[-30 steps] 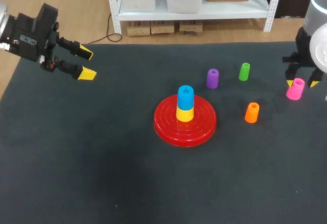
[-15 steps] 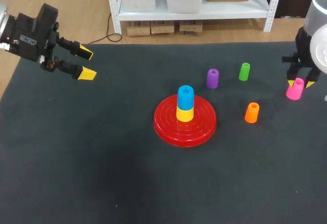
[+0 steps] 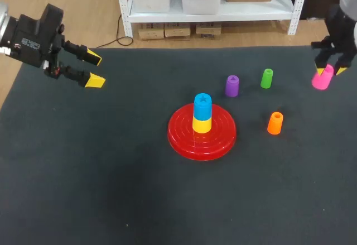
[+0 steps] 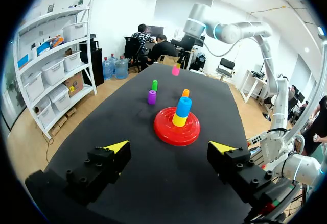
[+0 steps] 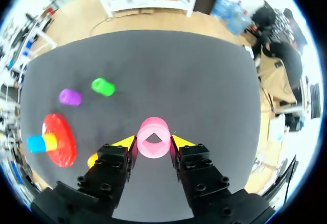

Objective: Pick up and stack the cylinders on the red base in this order: pink,purple,orange,green

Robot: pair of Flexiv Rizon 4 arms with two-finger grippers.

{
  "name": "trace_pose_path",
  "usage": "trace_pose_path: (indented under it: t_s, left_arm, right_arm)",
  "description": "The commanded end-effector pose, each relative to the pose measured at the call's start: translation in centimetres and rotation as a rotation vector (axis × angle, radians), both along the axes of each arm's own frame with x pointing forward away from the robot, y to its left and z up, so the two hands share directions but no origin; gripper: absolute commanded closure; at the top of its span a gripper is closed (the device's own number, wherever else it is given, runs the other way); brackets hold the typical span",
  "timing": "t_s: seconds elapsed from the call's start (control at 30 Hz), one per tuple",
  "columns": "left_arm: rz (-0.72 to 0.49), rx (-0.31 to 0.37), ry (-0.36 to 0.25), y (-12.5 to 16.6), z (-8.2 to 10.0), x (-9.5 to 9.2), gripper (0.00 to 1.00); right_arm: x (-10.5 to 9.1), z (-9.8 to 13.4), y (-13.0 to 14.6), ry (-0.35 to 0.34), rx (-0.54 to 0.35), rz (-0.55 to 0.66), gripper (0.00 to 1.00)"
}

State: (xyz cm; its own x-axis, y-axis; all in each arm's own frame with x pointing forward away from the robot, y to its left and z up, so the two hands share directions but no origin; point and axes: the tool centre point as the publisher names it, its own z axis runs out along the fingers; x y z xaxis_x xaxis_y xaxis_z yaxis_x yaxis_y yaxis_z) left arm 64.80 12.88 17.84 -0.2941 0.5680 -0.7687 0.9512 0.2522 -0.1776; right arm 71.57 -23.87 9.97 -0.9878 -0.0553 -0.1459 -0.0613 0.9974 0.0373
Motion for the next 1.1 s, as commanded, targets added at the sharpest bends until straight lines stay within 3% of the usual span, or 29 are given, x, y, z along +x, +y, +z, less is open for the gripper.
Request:
trace_pose_path:
  t_s: [0.03, 0.23, 0.47, 0.77, 1.1]
  left_arm:
    - [0.001, -0.003, -0.003, 0.1, -0.1, -0.1, 0.00]
    - [0.001, -0.003, -0.003, 0.1, -0.1, -0.1, 0.00]
    - [0.001, -0.003, -0.003, 0.1, -0.1, -0.1, 0.00]
    - [0.001, -0.003, -0.003, 0.1, -0.1, -0.1, 0.00]
    - [0.001, -0.003, -0.003, 0.1, -0.1, -0.1, 0.00]
  right_arm:
    - [-2.6, 2.7, 0.8, -0.024, 0.014, 0.047, 1.00]
    - [-2.6, 4.1, 3.9, -0.049, 0.036, 0.137, 1.00]
    - [-1.9, 5.3, 10.8, -0.081, 0.052, 0.360, 1.00]
    - [-4.2, 5.8, 18.4, -0.067, 0.079, 0.632, 1.00]
    - [-5.5, 7.2, 22.2, -0.077, 0.074, 0.799, 1.00]
